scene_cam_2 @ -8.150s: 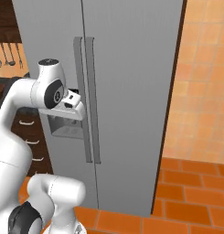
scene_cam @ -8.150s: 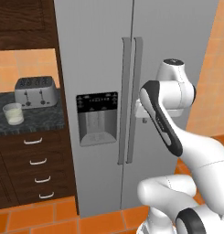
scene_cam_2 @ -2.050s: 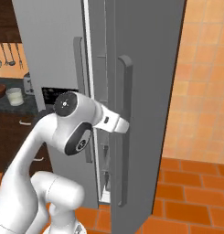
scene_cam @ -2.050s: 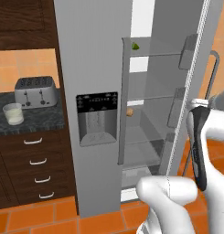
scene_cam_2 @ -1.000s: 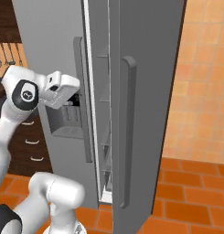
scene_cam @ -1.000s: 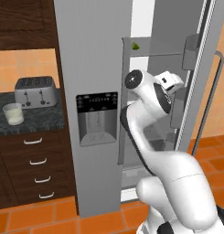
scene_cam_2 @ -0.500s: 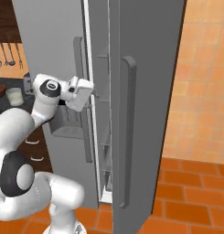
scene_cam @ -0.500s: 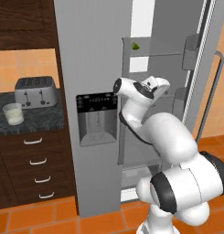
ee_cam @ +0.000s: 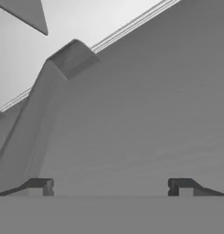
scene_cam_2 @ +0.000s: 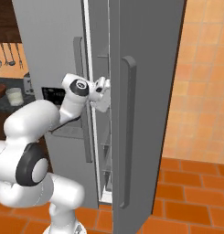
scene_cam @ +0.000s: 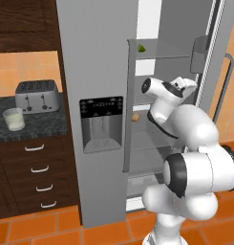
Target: Grab a lemon wedge from the fridge and one ice cube from the ice bowl, and put them in the glass of lemonade.
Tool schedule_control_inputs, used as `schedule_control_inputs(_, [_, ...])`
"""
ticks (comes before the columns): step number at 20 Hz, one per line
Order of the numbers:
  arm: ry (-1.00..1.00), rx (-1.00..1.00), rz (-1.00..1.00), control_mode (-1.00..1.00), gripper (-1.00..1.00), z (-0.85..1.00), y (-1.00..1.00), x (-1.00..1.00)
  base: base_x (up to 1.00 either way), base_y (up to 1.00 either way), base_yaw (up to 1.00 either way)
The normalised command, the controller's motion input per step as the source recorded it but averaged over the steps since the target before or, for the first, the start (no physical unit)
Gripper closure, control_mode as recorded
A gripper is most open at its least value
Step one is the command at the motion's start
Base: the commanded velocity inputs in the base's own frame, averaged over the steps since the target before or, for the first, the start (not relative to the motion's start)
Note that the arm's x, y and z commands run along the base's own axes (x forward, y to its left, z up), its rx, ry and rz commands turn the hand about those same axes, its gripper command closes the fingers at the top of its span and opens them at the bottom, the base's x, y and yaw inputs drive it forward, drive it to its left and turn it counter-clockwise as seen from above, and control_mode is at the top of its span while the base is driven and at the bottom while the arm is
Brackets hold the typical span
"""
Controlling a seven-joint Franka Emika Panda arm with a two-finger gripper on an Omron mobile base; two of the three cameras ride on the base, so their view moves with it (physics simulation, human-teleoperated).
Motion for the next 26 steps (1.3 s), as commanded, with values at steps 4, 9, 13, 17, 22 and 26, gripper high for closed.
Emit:
schedule_control_inputs(4, [0.00,0.00,-0.01,-1.00,-1.00,-0.08,-1.00,0.00,0.00,0.00,0.00])
schedule_control_inputs(9, [0.00,0.00,-0.05,-1.00,-1.00,-0.05,-1.00,-0.04,0.00,0.00,0.00])
schedule_control_inputs(13, [0.00,0.00,-0.07,-1.00,-1.00,-0.12,-1.00,-0.04,0.00,0.00,0.00])
schedule_control_inputs(17, [0.00,0.00,-0.06,-1.00,-1.00,-0.15,-1.00,0.00,0.00,0.00,0.00])
schedule_control_inputs(22, [0.00,0.00,-0.04,-1.00,-1.00,-0.16,-1.00,0.00,0.00,0.00,0.00])
schedule_control_inputs(26, [-0.01,0.02,0.00,-1.00,-1.00,-0.09,-0.51,-0.06,0.00,0.00,0.00])
